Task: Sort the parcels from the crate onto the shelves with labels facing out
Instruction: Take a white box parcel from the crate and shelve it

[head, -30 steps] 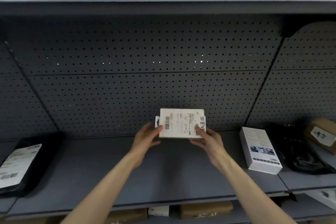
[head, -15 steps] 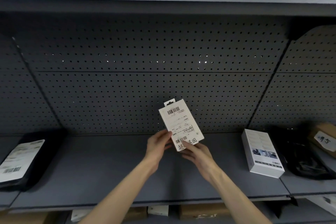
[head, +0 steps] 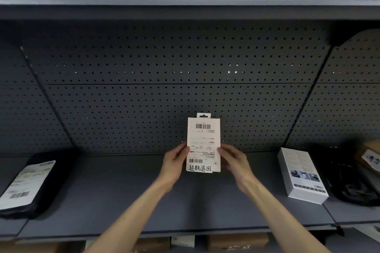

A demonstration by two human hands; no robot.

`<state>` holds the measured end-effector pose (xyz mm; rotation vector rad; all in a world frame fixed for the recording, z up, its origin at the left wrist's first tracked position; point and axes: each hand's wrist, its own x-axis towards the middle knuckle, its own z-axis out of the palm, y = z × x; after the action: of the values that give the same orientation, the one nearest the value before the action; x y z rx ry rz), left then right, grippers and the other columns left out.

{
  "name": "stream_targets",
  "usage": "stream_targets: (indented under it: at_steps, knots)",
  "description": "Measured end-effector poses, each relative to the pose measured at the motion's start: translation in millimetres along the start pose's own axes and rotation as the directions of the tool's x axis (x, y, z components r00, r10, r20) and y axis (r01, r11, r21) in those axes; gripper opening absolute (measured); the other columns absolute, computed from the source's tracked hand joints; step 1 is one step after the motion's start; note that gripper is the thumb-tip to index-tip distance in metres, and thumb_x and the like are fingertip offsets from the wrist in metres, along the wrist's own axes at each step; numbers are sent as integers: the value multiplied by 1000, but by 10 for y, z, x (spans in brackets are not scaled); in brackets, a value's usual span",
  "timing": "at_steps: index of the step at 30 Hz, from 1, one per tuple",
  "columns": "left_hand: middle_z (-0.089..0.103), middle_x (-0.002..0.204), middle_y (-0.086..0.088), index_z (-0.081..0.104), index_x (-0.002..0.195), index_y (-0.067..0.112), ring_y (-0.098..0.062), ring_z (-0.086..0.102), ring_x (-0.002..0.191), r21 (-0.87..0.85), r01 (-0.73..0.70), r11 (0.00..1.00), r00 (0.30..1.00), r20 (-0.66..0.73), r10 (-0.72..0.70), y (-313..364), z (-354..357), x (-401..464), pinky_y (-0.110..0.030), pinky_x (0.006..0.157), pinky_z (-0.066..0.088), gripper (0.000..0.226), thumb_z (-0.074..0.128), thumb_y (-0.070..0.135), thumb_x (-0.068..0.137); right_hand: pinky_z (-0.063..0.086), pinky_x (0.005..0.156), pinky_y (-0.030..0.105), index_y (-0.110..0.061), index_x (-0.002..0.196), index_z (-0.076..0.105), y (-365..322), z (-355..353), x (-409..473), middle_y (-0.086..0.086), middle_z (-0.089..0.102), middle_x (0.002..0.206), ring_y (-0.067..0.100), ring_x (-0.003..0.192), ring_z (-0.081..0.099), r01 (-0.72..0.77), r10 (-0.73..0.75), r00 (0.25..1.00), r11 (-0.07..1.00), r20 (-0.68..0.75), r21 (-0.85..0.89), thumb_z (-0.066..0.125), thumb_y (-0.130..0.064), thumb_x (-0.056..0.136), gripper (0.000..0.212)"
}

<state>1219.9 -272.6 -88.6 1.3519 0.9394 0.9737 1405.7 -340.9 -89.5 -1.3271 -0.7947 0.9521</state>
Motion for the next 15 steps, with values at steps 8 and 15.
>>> stream_targets:
  at_steps: [8, 15]
  knots:
    - [75, 116, 4, 67, 124, 25, -19, 68, 115, 11, -29, 1000, 999, -18, 29, -1, -65, 19, -50, 106, 48, 27, 53, 15, 104, 51, 95, 43, -12, 106, 70, 4, 76, 39, 4, 75, 106, 23, 104, 68, 52, -52, 999, 998, -11, -22, 63, -14, 94, 14]
    - [75, 114, 5, 65, 128, 21, -15, 69, 110, 21, -40, 999, 999, -13, 41, 60, -90, 13, -46, 104, 51, 28, 52, 15, 104, 51, 98, 41, -15, 107, 70, 5, 110, 83, -1, 75, 105, 19, 105, 68, 64, -66, 998, 997, -22, -51, 63, -16, 94, 14]
